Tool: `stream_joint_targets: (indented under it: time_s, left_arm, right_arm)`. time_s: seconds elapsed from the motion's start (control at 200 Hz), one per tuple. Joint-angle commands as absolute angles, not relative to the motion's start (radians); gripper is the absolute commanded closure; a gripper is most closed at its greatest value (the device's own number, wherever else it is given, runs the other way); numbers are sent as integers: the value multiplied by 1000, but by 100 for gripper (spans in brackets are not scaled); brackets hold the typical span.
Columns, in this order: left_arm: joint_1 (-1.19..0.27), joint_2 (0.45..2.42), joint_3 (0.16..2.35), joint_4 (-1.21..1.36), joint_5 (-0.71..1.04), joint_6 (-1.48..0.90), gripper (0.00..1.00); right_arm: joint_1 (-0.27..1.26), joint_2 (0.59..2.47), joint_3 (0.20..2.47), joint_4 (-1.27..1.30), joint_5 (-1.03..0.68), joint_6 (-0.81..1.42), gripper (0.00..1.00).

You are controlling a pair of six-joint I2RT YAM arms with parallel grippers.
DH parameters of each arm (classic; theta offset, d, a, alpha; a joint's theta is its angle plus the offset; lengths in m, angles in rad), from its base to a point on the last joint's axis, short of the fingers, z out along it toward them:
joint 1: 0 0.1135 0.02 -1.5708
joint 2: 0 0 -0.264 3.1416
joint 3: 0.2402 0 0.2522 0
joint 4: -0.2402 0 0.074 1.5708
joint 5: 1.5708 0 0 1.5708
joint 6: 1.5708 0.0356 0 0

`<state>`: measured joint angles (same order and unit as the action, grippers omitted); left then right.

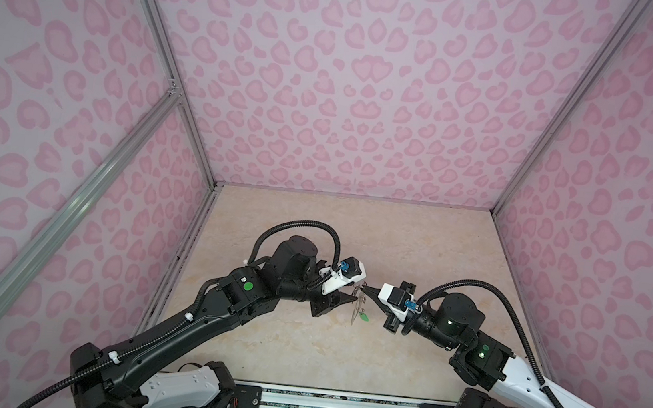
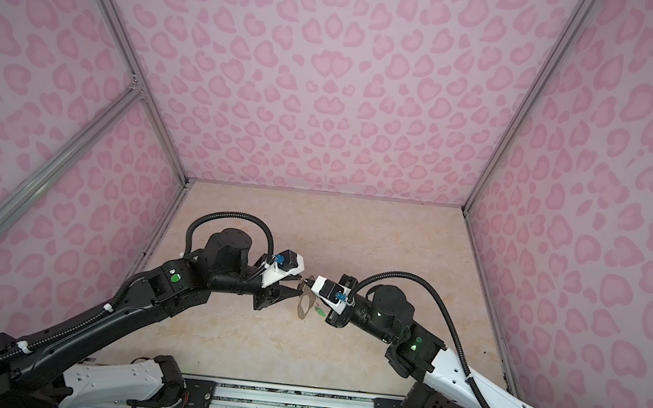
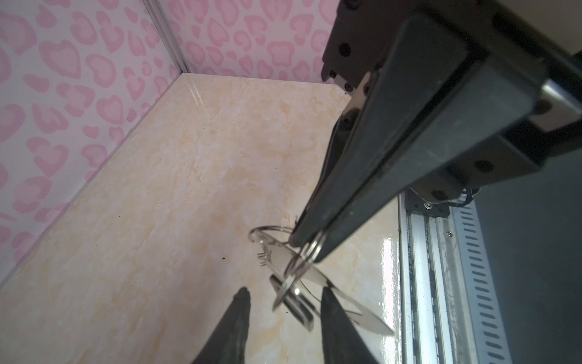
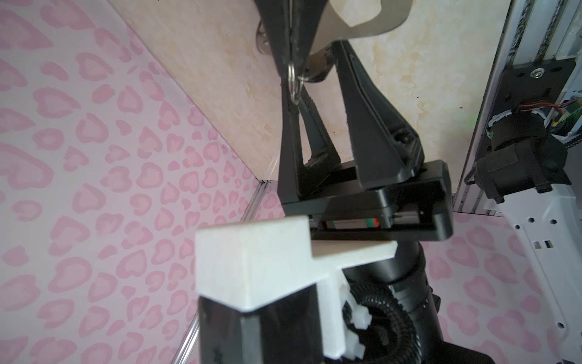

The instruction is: Put the keys on the keyring

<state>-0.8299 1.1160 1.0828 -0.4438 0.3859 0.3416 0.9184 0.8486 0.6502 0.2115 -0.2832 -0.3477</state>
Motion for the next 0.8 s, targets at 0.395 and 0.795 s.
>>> stream_joint_targets:
  time_s: [0.395, 0.795]
  left_arm:
    - [-847, 1160, 1095, -404, 290, 296, 85]
    - [-847, 1159, 1092, -445, 432, 352, 97]
  right_arm:
    - [919, 858, 659, 247, -243, -306, 100]
    - [906, 832, 640, 294, -201, -278, 100]
